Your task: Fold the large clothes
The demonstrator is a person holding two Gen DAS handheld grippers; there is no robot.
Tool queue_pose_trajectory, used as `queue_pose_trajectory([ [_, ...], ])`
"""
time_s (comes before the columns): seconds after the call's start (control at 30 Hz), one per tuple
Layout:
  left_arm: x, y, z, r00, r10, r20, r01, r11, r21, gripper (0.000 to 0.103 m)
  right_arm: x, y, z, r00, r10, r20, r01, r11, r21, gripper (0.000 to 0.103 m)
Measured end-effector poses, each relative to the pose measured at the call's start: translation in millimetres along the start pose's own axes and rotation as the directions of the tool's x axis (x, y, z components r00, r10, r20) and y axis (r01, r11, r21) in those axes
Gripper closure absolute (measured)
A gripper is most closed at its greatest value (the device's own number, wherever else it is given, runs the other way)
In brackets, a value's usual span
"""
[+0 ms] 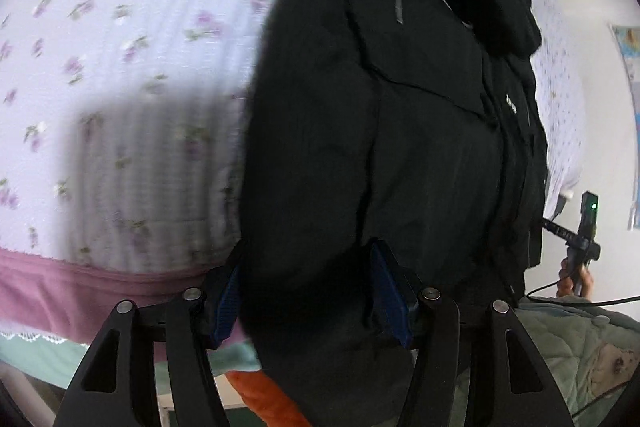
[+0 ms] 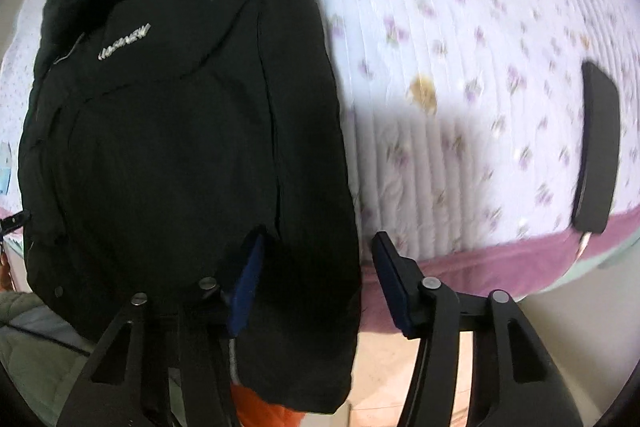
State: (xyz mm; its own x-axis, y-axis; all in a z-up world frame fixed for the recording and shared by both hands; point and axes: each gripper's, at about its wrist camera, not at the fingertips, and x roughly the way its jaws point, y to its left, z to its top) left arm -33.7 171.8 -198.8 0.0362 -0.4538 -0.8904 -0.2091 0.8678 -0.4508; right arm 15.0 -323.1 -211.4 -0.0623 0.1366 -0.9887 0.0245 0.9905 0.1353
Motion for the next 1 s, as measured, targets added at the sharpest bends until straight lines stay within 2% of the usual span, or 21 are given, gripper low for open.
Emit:
queue_pose_trajectory([
  [0.03,-1.1,-8.2,0.5,0.999,-0.040,0.002,0.040,0.999,0.010,0.042,-1.8,3.0,-2.4,1.000,0.018,0.009,-0.018,1.000,-0.001,0.060],
  [0.07,-6.6,-15.2,0.8,0.993,-0.118,0.013,0.118,0.993,0.014,0.042,-4.2,6.9,-4.3,0.999,0.032,0.018,-0.032,0.999,-0.009,0.064],
  [0.1,-13.3,-20.8,1.5,0.980,-0.195,0.034,0.195,0.981,0.018,0.042,-11.0,13.2,-6.8,0.998,0.059,0.030,-0.058,0.998,-0.026,0.065],
  [0.13,-21.9,-28.2,3.0,0.955,-0.288,0.068,0.287,0.958,0.024,0.042,-20.0,20.8,-9.3,0.994,0.100,0.051,-0.097,0.994,-0.052,0.065],
  [0.2,-34.4,-39.4,8.4,0.882,-0.451,0.137,0.450,0.892,0.042,0.042,-32.1,32.8,-10.7,0.980,0.178,0.092,-0.171,0.982,-0.080,0.065],
  [0.23,-32.5,-42.3,13.3,0.857,-0.489,0.159,0.490,0.871,0.036,0.042,-35.0,35.1,-9.0,0.972,0.213,0.104,-0.205,0.975,-0.080,0.065],
  [0.27,-27.4,-43.4,17.0,0.856,-0.492,0.161,0.494,0.869,0.027,0.042,-32.5,35.7,-6.9,0.964,0.242,0.112,-0.234,0.969,-0.077,0.065],
  [0.3,-17.5,-44.1,21.1,0.875,-0.461,0.151,0.464,0.886,0.013,0.042,-30.5,37.0,-4.7,0.955,0.271,0.120,-0.265,0.962,-0.065,0.065],
  [0.37,6.8,-42.5,22.4,0.932,-0.347,0.109,0.352,0.936,-0.026,0.042,-23.0,33.3,-1.7,0.954,0.278,0.112,-0.274,0.960,-0.050,0.065],
  [0.43,20.8,-41.4,13.8,0.946,-0.318,0.062,0.321,0.946,-0.044,0.042,-13.6,30.5,-2.6,0.956,0.276,0.096,-0.275,0.961,-0.025,0.065],
  [0.53,23.8,-44.5,-1.9,0.949,-0.316,0.023,0.317,0.947,-0.047,0.042,-10.0,26.5,-8.4,0.953,0.291,0.078,-0.293,0.956,0.012,0.062],
  [0.63,21.9,-49.1,-18.0,0.948,-0.314,-0.060,0.312,0.949,-0.038,0.042,-13.2,12.0,-24.3,0.963,0.270,0.021,-0.271,0.960,0.071,0.051],
  [0.73,33.5,-63.1,-24.5,0.955,-0.277,-0.107,0.277,0.961,-0.017,0.042,-4.3,3.8,-48.3,0.975,0.211,-0.070,-0.205,0.975,0.085,0.050],
  [0.77,36.9,-65.9,-24.9,0.957,-0.267,-0.112,0.267,0.964,-0.012,0.042,1.5,0.3,-58.4,0.972,0.214,-0.095,-0.205,0.974,0.100,0.048],
  [0.8,39.3,-65.9,-25.2,0.958,-0.263,-0.112,0.264,0.965,-0.010,0.042,4.9,-4.4,-65.5,0.961,0.255,-0.105,-0.241,0.962,0.131,0.048],
  [0.83,40.9,-67.7,-24.1,0.960,-0.260,-0.107,0.261,0.965,-0.009,0.050,7.3,-5.6,-68.7,0.955,0.280,-0.100,-0.264,0.953,0.146,0.056],
  [0.87,40.6,-73.1,-21.9,0.962,-0.256,-0.092,0.257,0.966,0.002,0.073,8.2,-5.2,-71.0,0.953,0.292,-0.080,-0.278,0.949,0.151,0.070],
  [0.9,38.3,-74.5,-20.3,0.967,-0.241,-0.080,0.243,0.970,0.015,0.084,5.6,-2.6,-71.0,0.956,0.286,-0.061,-0.274,0.950,0.150,0.072],
  [0.97,30.3,-76.6,-12.3,0.974,-0.221,-0.040,0.221,0.975,0.005,0.093,-10.9,0.6,-66.9,0.955,0.297,0.006,-0.294,0.943,0.158,0.087],
  [1.0,21.5,-74.5,-7.0,0.975,-0.223,-0.002,0.223,0.975,-0.010,0.093,-15.4,7.0,-59.7,0.948,0.316,0.031,-0.316,0.935,0.161,0.088],
])
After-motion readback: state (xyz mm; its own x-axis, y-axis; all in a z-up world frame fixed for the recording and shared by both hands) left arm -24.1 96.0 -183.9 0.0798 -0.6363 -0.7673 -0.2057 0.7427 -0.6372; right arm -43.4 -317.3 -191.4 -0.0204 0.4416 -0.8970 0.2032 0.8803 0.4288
